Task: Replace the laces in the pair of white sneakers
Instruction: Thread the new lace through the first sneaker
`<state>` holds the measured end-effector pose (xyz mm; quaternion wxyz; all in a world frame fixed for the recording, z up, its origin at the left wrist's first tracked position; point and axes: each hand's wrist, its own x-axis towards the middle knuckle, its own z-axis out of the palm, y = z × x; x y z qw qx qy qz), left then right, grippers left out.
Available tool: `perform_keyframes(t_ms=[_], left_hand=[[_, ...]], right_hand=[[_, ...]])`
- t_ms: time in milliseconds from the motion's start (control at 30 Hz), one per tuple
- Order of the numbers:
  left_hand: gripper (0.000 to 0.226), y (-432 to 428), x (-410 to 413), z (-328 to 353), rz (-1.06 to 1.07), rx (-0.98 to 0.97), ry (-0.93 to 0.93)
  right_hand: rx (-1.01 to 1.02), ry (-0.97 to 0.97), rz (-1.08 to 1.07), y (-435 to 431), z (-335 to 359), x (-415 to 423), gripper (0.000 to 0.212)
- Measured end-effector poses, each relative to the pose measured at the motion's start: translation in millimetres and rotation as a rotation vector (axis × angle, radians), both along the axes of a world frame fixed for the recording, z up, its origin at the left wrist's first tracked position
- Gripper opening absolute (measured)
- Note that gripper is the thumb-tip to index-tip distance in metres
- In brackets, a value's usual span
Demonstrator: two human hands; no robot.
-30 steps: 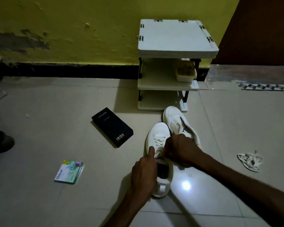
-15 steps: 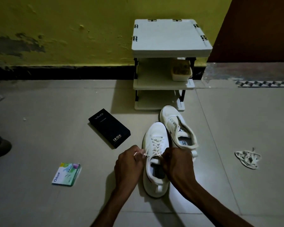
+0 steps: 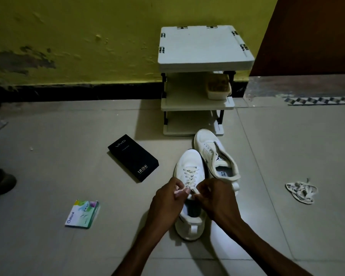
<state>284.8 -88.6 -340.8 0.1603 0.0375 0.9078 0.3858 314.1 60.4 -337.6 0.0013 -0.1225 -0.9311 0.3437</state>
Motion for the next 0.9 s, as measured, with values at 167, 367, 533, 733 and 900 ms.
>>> perform_keyframes(t_ms=[167, 367, 533, 733, 900], left_hand=[[0.016, 4.5, 5.1, 0.5, -0.010, -0.170, 0.269], [0.035, 6.7, 11.5, -0.8, -0.024, -0.296, 0.332], [0.039, 5.8, 14.0, -3.0, -0.005, -0.270, 0.364], [0.031, 10.9, 19.4, -9.8, 0.013, -0.210, 0.447], [0.023, -3.0, 15.6, -1.4, 0.025, -0.222, 0.302]], right_hand=[[0.046, -0.003, 0.029, 2.8, 3.0, -0.9, 0.011], [0.043, 0.032, 0.007, 1.2, 7.0, -2.3, 0.010], [0.078, 0.002, 0.053, 1.4, 14.7, 0.1, 0.009], [0.074, -0.028, 0.039, 1.6, 15.1, 1.5, 0.011], [0.110, -0.125, 0.110, 12.8, 27.1, -1.2, 0.013]])
